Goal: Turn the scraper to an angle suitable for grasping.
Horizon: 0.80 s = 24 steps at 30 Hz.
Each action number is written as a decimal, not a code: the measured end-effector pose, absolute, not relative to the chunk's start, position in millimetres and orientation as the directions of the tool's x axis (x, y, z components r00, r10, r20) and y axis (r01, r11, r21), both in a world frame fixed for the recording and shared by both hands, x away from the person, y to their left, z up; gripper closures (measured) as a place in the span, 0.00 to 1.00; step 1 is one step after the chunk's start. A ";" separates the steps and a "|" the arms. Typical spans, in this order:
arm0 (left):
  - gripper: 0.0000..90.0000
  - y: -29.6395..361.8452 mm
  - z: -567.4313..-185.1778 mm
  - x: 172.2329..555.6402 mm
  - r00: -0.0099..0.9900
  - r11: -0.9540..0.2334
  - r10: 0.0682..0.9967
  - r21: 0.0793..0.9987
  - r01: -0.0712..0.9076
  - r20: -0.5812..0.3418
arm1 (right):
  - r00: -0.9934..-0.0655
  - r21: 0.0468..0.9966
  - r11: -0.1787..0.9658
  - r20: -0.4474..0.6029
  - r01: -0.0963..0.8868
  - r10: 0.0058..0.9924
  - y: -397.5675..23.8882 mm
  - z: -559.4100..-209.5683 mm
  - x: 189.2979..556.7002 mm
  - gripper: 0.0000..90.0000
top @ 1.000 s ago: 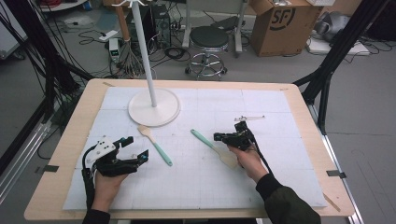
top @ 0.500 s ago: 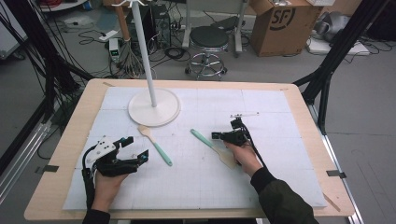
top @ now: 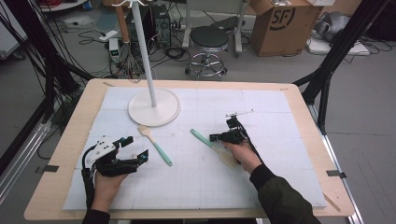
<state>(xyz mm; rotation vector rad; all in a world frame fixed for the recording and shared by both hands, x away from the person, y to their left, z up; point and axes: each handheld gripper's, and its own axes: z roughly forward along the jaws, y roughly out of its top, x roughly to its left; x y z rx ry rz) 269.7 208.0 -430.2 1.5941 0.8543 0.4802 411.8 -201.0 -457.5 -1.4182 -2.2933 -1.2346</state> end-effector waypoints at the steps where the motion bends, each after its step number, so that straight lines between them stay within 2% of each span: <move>1: 0.18 207.9 -430.2 269.7 0.645 -0.027 0.749 0.965 0.259 -0.152 | -0.528 0.548 0.207 0.533 0.811 0.661 -199.2 -456.7 410.9 1.00; 24: 0.18 207.0 -429.2 269.0 0.647 -0.029 0.748 0.967 0.255 -0.148 | -0.578 0.552 0.275 0.507 0.787 0.639 -185.9 -454.7 402.0 1.00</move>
